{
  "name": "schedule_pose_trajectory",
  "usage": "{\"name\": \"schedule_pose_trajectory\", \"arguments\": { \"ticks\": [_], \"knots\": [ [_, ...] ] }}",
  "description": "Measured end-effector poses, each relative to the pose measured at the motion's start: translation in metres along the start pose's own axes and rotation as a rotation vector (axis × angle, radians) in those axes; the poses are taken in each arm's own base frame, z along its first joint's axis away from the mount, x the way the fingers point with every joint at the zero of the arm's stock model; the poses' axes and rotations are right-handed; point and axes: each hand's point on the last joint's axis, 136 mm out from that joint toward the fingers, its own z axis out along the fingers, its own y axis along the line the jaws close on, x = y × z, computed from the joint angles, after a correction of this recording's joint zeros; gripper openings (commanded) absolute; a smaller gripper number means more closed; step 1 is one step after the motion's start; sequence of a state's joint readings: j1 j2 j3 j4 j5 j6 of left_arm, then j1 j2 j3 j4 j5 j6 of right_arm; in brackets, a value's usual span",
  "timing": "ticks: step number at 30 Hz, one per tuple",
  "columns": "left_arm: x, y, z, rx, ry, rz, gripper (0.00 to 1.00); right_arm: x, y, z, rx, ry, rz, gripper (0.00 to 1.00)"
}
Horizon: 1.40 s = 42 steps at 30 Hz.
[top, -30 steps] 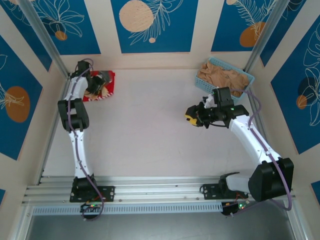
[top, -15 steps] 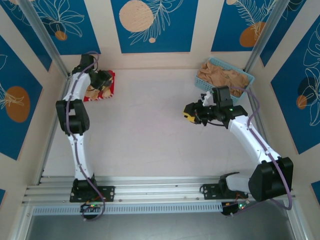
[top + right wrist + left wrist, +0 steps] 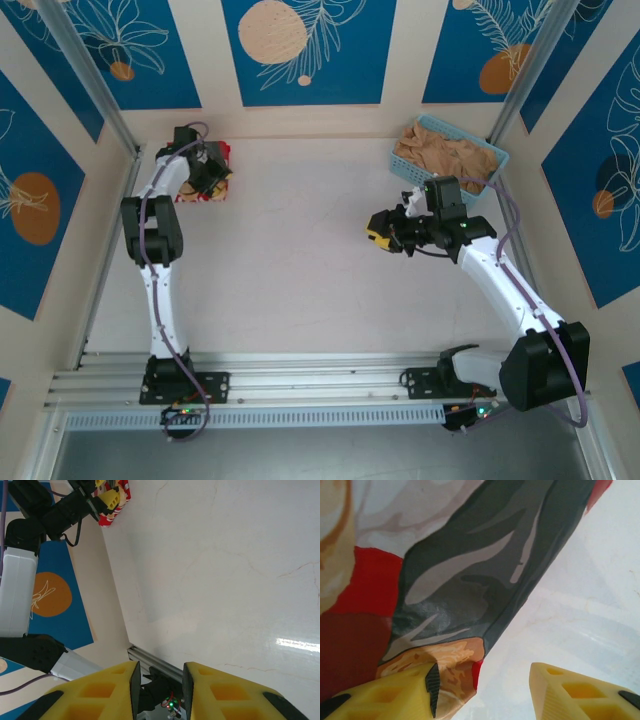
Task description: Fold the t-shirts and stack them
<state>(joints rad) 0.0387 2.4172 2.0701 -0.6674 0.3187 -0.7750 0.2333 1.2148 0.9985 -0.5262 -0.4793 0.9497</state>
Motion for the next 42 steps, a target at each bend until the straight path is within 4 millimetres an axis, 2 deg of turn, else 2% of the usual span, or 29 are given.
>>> {"name": "schedule_pose_trajectory", "arguments": {
  "ticks": [4, 6, 8, 9, 10, 11, 12, 13, 14, 16, 18, 20, 22, 24, 27, 31, 33, 36, 38, 42],
  "knots": [
    [0.000, 0.001, 0.002, 0.012, -0.014, 0.007, 0.57, 0.000, 0.000, 0.000, 0.000, 0.000, 0.000, 0.31],
    [0.001, -0.003, -0.006, 0.016, -0.023, 0.014, 0.62, 0.000, 0.000, 0.000, 0.001, 0.000, -0.003, 0.36],
    [0.003, -0.008, -0.019, 0.015, -0.035, 0.019, 0.70, -0.001, 0.000, 0.000, 0.003, -0.004, -0.010, 0.46],
    [0.004, -0.012, -0.031, 0.013, -0.051, 0.030, 0.92, -0.001, 0.000, -0.001, 0.004, -0.010, -0.014, 0.51],
    [0.005, -0.016, -0.043, 0.010, -0.066, 0.034, 1.00, -0.002, 0.000, -0.002, 0.004, -0.020, -0.021, 0.55],
    [0.007, -0.023, -0.063, 0.010, -0.093, 0.046, 1.00, -0.004, 0.002, -0.004, 0.003, -0.036, -0.030, 0.63],
    [0.010, -0.031, -0.086, 0.019, -0.127, 0.061, 1.00, -0.005, 0.006, -0.009, -0.005, -0.062, -0.037, 0.75],
    [0.013, -0.037, -0.105, 0.026, -0.158, 0.073, 1.00, -0.007, 0.010, -0.014, -0.015, -0.084, -0.055, 0.95],
    [0.020, -0.045, -0.135, 0.041, -0.200, 0.089, 1.00, -0.009, 0.017, -0.020, -0.035, -0.115, -0.067, 0.99],
    [0.037, -0.057, -0.191, 0.076, -0.284, 0.114, 1.00, -0.015, 0.029, -0.035, -0.074, -0.175, -0.092, 0.99],
    [0.065, -0.059, -0.249, 0.115, -0.374, 0.132, 1.00, -0.022, 0.043, -0.050, -0.102, -0.230, -0.109, 0.99],
    [0.092, -0.045, -0.281, 0.124, -0.430, 0.126, 1.00, -0.030, 0.056, -0.061, -0.113, -0.279, -0.135, 1.00],
    [0.117, -0.020, -0.298, 0.104, -0.464, 0.116, 1.00, -0.035, 0.068, -0.073, -0.107, -0.324, -0.167, 1.00],
    [0.136, 0.013, -0.300, 0.041, -0.470, 0.097, 1.00, -0.038, 0.077, -0.087, -0.081, -0.368, -0.197, 1.00],
    [0.152, 0.051, -0.291, -0.070, -0.446, 0.084, 1.00, -0.038, 0.082, -0.104, -0.030, -0.422, -0.234, 0.99],
    [0.161, 0.087, -0.289, -0.227, -0.454, 0.093, 1.00, -0.033, 0.064, -0.121, 0.057, -0.486, -0.250, 1.00],
    [0.162, 0.103, -0.289, -0.277, -0.489, 0.130, 1.00, -0.031, 0.046, -0.127, 0.126, -0.520, -0.251, 0.99],
    [0.169, 0.124, -0.269, -0.289, -0.519, 0.268, 1.00, -0.038, 0.006, -0.124, 0.252, -0.574, -0.281, 1.00],
    [0.175, 0.141, -0.247, -0.314, -0.512, 0.359, 1.00, -0.044, -0.031, -0.112, 0.329, -0.602, -0.335, 1.00],
    [0.182, 0.171, -0.198, -0.343, -0.503, 0.519, 1.00, -0.049, -0.125, -0.082, 0.501, -0.661, -0.480, 0.99]
  ]
}}
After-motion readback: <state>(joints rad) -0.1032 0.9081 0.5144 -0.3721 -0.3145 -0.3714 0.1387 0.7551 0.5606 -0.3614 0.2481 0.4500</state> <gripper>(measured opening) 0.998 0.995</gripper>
